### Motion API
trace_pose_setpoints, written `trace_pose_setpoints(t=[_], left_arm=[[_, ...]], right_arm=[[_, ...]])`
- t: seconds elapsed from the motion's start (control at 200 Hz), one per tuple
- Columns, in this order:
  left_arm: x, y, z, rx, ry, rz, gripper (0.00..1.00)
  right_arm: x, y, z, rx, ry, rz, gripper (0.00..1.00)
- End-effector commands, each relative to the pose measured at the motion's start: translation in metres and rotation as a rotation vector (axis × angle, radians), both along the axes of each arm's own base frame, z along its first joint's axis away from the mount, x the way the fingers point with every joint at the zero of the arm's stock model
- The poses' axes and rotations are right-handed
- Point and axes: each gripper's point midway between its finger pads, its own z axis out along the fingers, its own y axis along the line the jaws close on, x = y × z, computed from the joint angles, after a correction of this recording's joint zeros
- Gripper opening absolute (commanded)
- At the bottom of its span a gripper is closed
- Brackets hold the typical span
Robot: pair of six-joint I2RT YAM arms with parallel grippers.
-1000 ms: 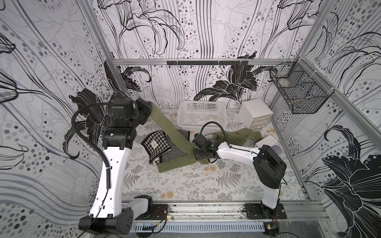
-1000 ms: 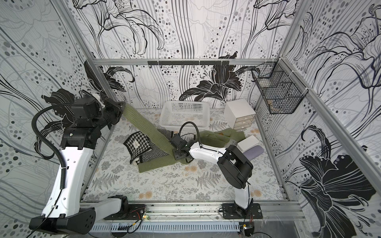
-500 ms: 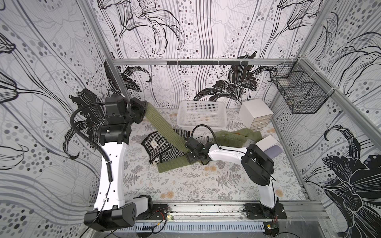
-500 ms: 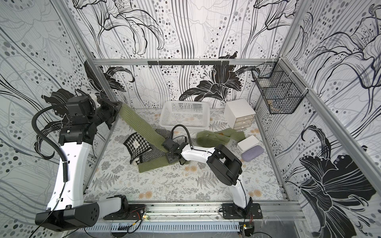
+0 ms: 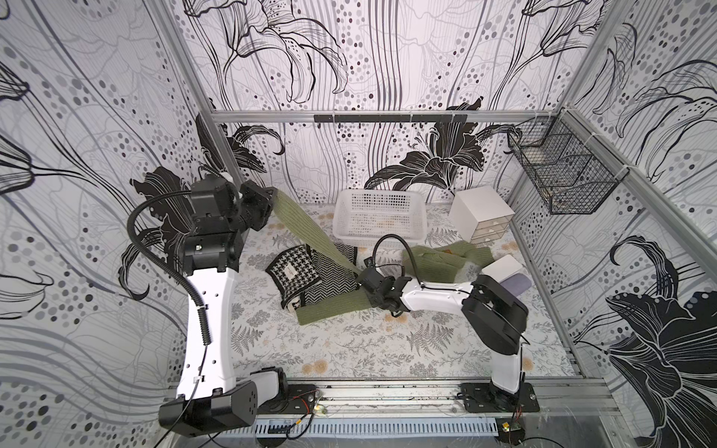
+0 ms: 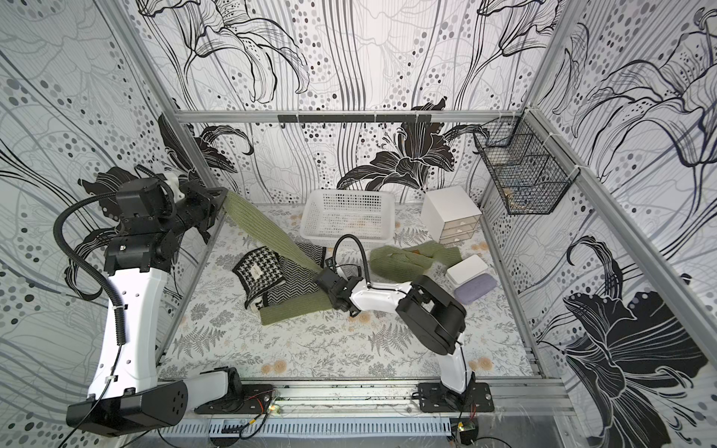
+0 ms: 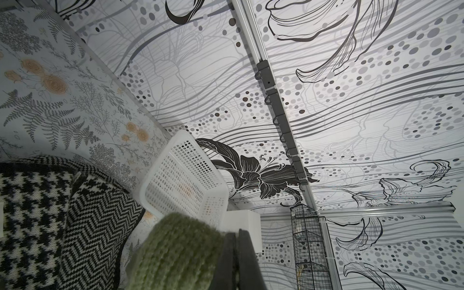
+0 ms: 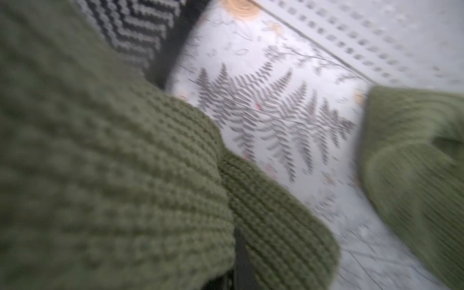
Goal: Roll up the scarf and place it into the basket
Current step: Fold the scarf at the center of the board.
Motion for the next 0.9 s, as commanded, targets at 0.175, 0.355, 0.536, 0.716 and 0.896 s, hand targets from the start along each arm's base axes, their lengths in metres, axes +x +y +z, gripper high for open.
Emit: trace_pose_setpoints(t=[0.175, 0.355, 0.536, 0.716, 0.896], left_arm=[[-0.013, -0.034, -0.068, 0.042, 0.067, -0.154, 0.00], [-0.019, -0.074, -0.155, 0.020, 0.141, -0.264, 0.00], [-0.024, -0.096, -0.221, 0.053, 0.223, -0.269, 0.00], [-0.030, -0.099, -0.260, 0.053, 0.302, -0.266, 0.00], [-0.053, -0.133, -0.284, 0.058, 0.350, -0.336, 0.00]], right_arm=[[-0.060, -0.154, 0.066, -0.086, -0.061, -0.361, 0.00], [-0.103, -0.221, 0.047, -0.122, -0.019, -0.542, 0.00], [-0.128, -0.263, 0.026, -0.167, 0.034, -0.747, 0.00], [-0.137, -0.286, 0.042, -0.276, -0.009, -0.896, 0.00], [-0.144, -0.291, 0.035, -0.261, 0.015, -0.928, 0.00]])
